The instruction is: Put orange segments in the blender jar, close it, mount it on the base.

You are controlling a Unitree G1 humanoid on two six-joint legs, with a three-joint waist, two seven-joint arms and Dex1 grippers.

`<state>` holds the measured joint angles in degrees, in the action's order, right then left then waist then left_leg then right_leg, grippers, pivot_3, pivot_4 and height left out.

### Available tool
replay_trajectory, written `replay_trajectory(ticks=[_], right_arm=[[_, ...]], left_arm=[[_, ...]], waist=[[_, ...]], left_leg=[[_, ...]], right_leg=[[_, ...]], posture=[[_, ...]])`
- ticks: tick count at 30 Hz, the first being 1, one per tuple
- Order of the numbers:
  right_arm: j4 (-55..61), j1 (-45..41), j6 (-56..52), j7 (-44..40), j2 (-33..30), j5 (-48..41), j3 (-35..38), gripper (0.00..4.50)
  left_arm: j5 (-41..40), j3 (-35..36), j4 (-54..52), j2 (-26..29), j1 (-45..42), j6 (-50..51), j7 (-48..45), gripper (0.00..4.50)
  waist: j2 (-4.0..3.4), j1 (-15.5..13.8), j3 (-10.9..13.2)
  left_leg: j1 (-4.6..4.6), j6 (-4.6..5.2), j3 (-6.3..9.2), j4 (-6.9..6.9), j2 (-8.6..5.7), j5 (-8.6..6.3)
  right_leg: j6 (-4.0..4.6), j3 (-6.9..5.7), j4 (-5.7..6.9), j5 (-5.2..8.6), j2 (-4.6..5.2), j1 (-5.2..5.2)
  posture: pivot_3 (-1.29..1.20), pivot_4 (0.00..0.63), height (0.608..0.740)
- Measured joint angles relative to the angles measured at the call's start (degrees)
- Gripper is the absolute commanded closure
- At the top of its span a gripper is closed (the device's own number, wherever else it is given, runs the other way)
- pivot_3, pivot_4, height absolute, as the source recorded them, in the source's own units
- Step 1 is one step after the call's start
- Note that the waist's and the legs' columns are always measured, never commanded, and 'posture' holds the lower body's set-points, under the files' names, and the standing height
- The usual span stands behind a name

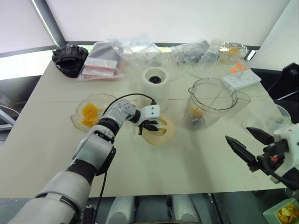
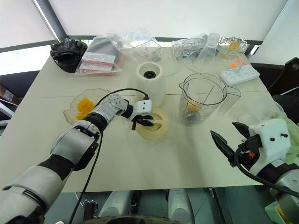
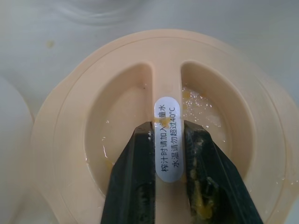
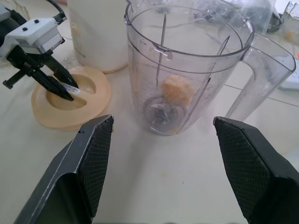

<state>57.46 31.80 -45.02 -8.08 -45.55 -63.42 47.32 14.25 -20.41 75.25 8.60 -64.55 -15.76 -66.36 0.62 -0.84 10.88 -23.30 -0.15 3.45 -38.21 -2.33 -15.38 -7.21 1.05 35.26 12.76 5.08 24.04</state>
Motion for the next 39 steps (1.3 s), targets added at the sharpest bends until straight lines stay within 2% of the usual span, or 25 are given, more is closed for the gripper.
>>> replay_trajectory(ticks=[4,8,14,22,30,39], right_arm=[[-2.2,-1.3,0.08,1.83,2.23,1.56,-2.75,0.93],[-7.84,-4.71,1.86,4.2,5.9,6.18,-8.99,0.93],[-17.61,-13.71,5.42,4.71,11.49,13.71,-16.15,0.93],[-29.38,-23.45,9.17,2.42,13.61,23.01,-23.01,0.93],[-40.11,-31.01,14.74,1.68,16.74,31.49,-25.39,0.93],[-46.99,-37.27,17.72,0.11,18.54,35.69,-26.62,0.93]], left_arm=[[0.26,0.51,0.01,-0.06,0.02,0.24,-0.22,4.21],[-0.24,2.1,-0.07,0.55,0.03,1.79,-2.57,4.21],[-3.55,6.24,-2.22,2.82,1.13,3.37,-6.96,4.21],[-9.95,10.26,-16.75,6.28,6.5,10.48,-13.39,4.21],[-13.87,10.38,-34.0,9.63,13.28,20.01,-13.28,4.21],[-15.63,10.08,-40.16,12.23,15.79,23.18,-12.29,4.21]], waist=[[0.04,-0.01,-0.02],[0.17,0.12,0.0],[0.2,0.17,-0.01],[0.13,0.23,-0.05],[0.11,0.3,-0.06],[0.08,0.4,-0.06]], left_leg=[[0.01,0.0,0.0,-0.02,0.0,0.0],[0.02,0.0,-0.01,-0.02,0.03,0.0],[0.01,-0.01,-0.02,-0.02,0.05,0.01],[0.02,-0.03,-0.04,-0.04,0.03,0.03],[0.09,-0.06,-0.04,-0.05,0.02,0.05],[0.12,-0.07,-0.04,-0.05,0.0,0.05]], right_leg=[[0.01,0.0,0.02,-0.01,-0.01,-0.01],[0.04,-0.01,0.05,-0.02,-0.08,0.0],[0.2,0.0,0.26,-0.11,-0.23,0.17],[0.21,0.09,0.42,-0.13,-0.22,0.24],[0.23,0.13,0.67,-0.12,-0.22,0.29],[0.23,0.13,0.71,-0.11,-0.21,0.3]], posture=[[0.0,0.15,0.74],[0.0,0.15,0.74],[0.0,0.15,0.74],[0.0,0.15,0.74],[0.0,0.15,0.74],[0.0,0.15,0.74]])
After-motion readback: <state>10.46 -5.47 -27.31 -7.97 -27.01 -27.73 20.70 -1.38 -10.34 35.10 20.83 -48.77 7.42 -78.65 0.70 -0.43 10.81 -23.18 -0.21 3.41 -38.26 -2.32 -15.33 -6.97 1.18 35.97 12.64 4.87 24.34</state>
